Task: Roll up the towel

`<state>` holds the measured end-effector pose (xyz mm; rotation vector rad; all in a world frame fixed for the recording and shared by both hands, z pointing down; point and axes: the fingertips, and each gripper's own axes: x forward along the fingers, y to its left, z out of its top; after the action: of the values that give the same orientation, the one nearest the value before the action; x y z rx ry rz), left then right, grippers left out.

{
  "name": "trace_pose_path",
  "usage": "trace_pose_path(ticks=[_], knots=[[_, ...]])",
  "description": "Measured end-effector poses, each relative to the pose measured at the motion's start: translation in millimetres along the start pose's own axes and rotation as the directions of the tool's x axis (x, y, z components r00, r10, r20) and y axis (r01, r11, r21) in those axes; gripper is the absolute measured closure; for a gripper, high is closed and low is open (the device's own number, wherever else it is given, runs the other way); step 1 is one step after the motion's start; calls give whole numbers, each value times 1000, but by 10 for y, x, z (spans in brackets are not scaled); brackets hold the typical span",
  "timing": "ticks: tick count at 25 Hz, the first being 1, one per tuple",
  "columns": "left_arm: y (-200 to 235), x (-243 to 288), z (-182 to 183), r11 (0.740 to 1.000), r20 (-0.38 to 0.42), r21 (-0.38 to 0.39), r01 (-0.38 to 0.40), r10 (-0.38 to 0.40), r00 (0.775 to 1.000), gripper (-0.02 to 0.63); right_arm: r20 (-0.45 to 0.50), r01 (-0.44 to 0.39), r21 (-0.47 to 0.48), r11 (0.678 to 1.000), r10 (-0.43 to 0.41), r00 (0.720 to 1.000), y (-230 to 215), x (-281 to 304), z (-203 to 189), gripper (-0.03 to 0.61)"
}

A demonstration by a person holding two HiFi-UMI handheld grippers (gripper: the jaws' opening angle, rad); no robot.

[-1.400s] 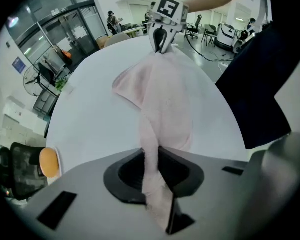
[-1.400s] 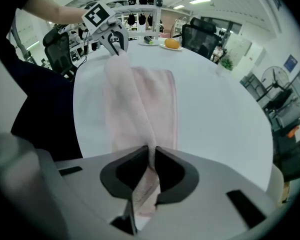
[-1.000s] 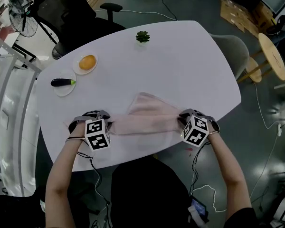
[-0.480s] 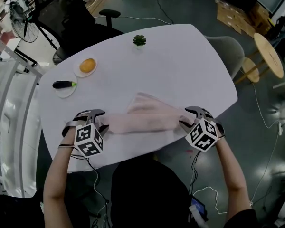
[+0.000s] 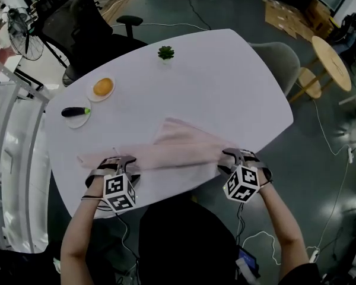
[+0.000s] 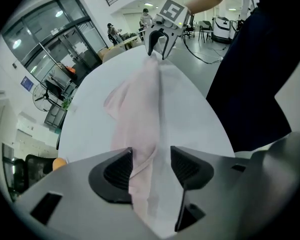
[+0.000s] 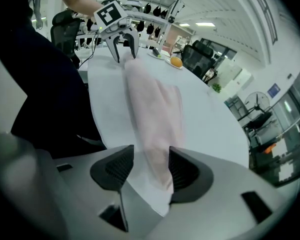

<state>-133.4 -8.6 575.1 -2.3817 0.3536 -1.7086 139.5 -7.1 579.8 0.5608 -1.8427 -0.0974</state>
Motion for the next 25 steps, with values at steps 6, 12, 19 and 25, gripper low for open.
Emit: trace_pose_path(ticks=[6, 12, 19, 25], knots=[[128, 178, -172, 990, -70, 132, -55, 65, 995, 426, -93, 57, -143, 988, -71, 993, -55, 179, -236, 444], [257, 238, -221, 962, -121, 260, -80, 115, 986, 496, -99, 95, -231, 968, -120, 988, -166, 186, -214, 528], [201, 166, -267, 969, -170, 237, -68, 110, 979, 520, -81, 120, -270, 955, -147, 986, -272, 119, -146, 541], [-194, 21, -370, 980, -193, 195, -37, 75, 978, 529, -67, 79, -313, 946, -105, 992, 60, 79, -143, 543]])
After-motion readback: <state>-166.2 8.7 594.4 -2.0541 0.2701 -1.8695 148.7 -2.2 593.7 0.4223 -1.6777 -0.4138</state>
